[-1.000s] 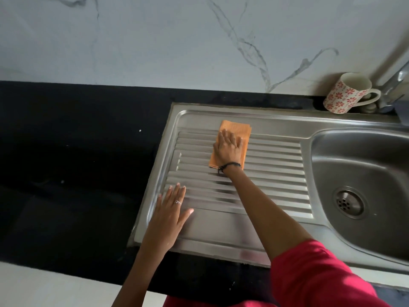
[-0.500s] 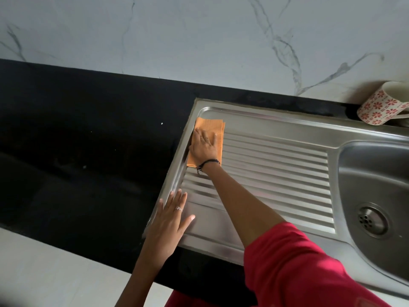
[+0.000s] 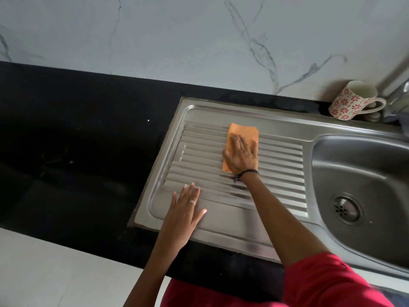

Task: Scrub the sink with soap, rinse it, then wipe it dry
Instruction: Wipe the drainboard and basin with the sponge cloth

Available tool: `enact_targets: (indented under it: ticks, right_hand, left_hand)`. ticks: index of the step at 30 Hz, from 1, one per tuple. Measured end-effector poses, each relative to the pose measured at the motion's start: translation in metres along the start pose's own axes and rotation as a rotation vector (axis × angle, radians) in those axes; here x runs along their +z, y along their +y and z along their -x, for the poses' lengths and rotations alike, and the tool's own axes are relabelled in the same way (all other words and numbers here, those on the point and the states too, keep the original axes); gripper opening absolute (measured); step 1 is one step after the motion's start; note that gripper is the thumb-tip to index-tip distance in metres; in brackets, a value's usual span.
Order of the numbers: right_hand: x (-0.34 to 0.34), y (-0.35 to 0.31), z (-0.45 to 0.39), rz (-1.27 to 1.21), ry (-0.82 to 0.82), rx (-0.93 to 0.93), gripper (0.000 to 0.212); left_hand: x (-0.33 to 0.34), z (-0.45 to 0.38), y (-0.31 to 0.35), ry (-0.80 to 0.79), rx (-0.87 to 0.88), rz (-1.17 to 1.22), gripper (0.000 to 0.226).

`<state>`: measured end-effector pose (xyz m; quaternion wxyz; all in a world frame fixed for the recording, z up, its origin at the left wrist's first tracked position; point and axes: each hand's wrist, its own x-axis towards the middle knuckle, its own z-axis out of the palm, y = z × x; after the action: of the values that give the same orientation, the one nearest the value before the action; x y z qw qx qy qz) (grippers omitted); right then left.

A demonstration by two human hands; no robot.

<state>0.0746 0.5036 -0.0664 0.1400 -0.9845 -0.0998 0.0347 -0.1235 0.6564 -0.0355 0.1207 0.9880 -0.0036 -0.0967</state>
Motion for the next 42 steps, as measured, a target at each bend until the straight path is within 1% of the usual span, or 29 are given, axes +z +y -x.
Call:
enact_targets:
  ticks: [2,4,6,9,12,18,22,24,25,26,27,29,30,32,35,39,42]
  right_hand:
    - [-0.008,0.026,0.008,-0.002,0.003,0.082,0.070]
    - [-0.016,0.050,0.015,-0.008,0.006,0.150,0.075]
    - [-0.025,0.071,0.021,-0.010,0.010,0.209,0.075]
    - [-0.033,0.099,0.027,-0.012,0.020,0.306,0.074]
    - [-0.036,0.116,0.033,-0.034,0.028,0.399,0.074]
    - [-0.033,0.105,0.045,-0.110,0.131,0.641,0.076]
    - [-0.025,0.076,0.049,-0.110,0.124,0.738,0.076]
    - [-0.018,0.055,0.044,-0.078,0.092,0.735,0.077]
    - [-0.015,0.042,0.042,-0.055,0.078,0.725,0.076]
    - [-0.011,0.029,0.039,-0.033,0.068,0.711,0.075]
    - [-0.008,0.017,0.037,-0.013,0.061,0.693,0.074]
    - [-0.002,-0.009,0.033,0.008,0.045,0.650,0.070]
    - [0.002,-0.022,0.031,0.014,0.036,0.625,0.068]
    - [0.008,-0.046,0.027,0.021,0.016,0.573,0.066]
    - [0.019,-0.087,0.021,0.026,-0.014,0.467,0.065]
    - [0.034,-0.136,0.012,0.027,-0.039,0.297,0.064]
    - [0.046,-0.168,0.012,0.025,-0.094,0.139,0.061]
  left_hand:
    - [0.005,0.000,0.008,-0.007,0.013,-0.020,0.067]
    - [0.010,-0.002,0.012,0.014,0.066,-0.016,0.069]
    - [0.012,-0.004,0.015,0.034,0.096,0.032,0.078]
    - [0.013,-0.005,0.015,0.089,0.099,0.085,0.098]
    - [0.010,-0.001,0.011,0.092,0.089,0.092,0.100]
    - [0.004,0.004,-0.010,0.059,0.133,0.060,0.104]
    - [-0.003,0.008,-0.027,0.029,0.113,0.059,0.104]
    - [-0.006,0.008,-0.037,0.029,0.154,-0.017,0.096]
    - [-0.011,0.010,-0.041,-0.045,0.155,0.005,0.087]
    - [-0.014,0.010,-0.045,-0.056,0.155,0.033,0.078]
    - [-0.015,0.011,-0.049,-0.052,0.166,0.065,0.076]
    - [-0.013,0.013,-0.061,0.044,0.191,0.101,0.085]
    - [-0.014,0.014,-0.067,0.064,0.182,0.111,0.086]
    - [-0.016,0.016,-0.076,0.096,0.197,0.132,0.079]
    - [-0.016,0.020,-0.092,0.055,0.192,0.157,0.074]
    - [-0.015,0.028,-0.106,0.098,0.227,0.106,0.060]
    - [-0.011,0.033,-0.115,0.115,0.237,0.070,0.058]
